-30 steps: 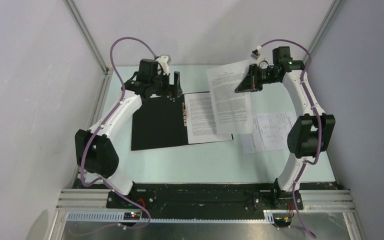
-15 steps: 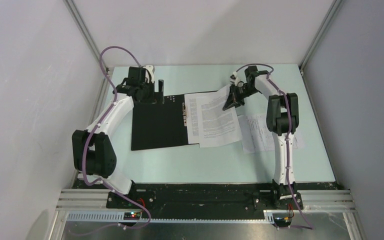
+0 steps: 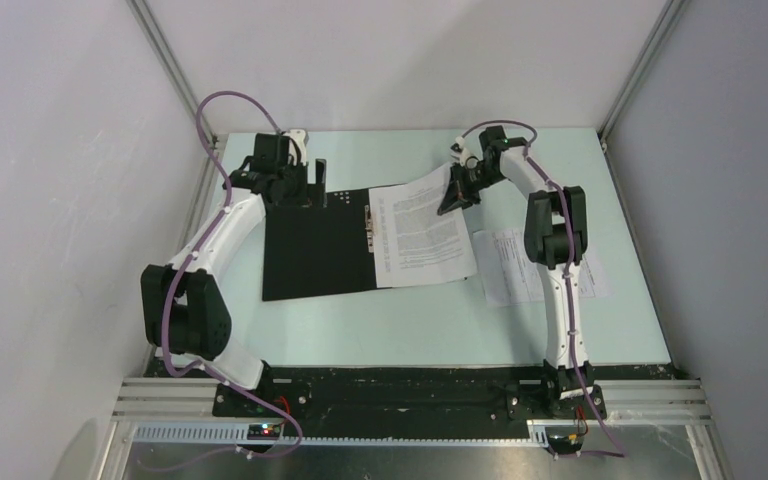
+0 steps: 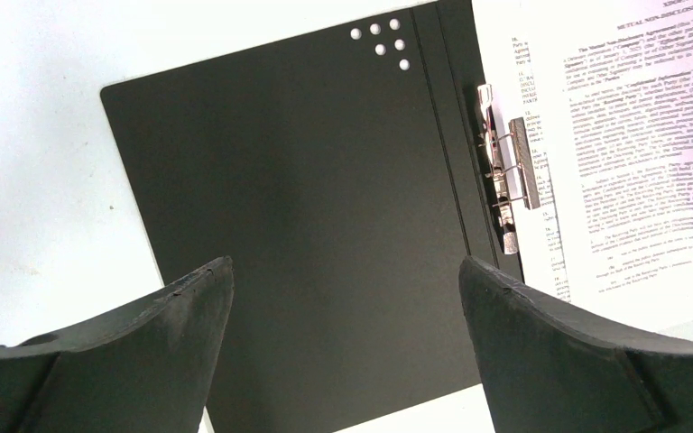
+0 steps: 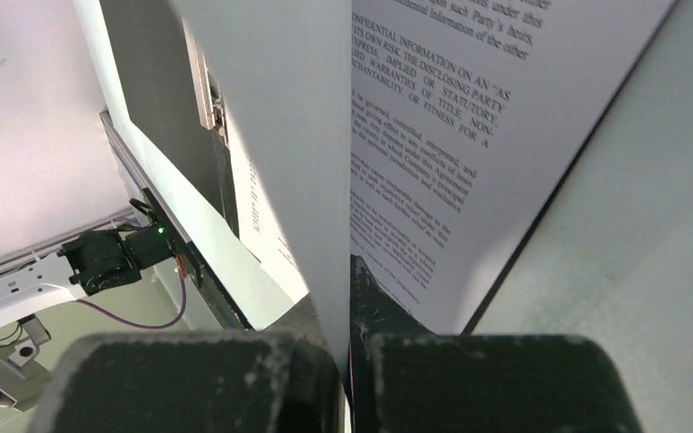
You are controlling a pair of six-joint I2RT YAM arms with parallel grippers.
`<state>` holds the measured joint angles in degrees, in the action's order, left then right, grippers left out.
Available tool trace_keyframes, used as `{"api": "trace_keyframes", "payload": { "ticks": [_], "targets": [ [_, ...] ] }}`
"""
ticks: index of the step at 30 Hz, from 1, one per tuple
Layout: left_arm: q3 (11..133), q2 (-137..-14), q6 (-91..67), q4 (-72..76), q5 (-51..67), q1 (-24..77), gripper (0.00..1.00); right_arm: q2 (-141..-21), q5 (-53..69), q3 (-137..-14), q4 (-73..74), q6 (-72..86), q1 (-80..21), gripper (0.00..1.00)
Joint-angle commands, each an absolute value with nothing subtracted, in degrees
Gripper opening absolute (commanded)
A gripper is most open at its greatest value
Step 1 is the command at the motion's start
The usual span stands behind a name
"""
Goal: Put the files into the folder
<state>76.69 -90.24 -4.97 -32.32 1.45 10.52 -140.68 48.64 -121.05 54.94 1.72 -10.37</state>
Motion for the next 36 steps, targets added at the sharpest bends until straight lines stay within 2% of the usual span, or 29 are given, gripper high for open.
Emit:
{"api": "trace_keyframes", "payload": {
  "ticks": [1,36],
  "targets": [
    [76.5,-87.6,-3.7,-31.5,1.2,10.5,0.99,-142.4,48.7,-124.8,54.7,1.6,-11.8,0.00],
    [76.4,-88.4,-3.4,-31.6,0.5,11.4,0.98,-147.2,48.8,-130.5,54.0,1.0,-14.1,0.00]
  ]
}}
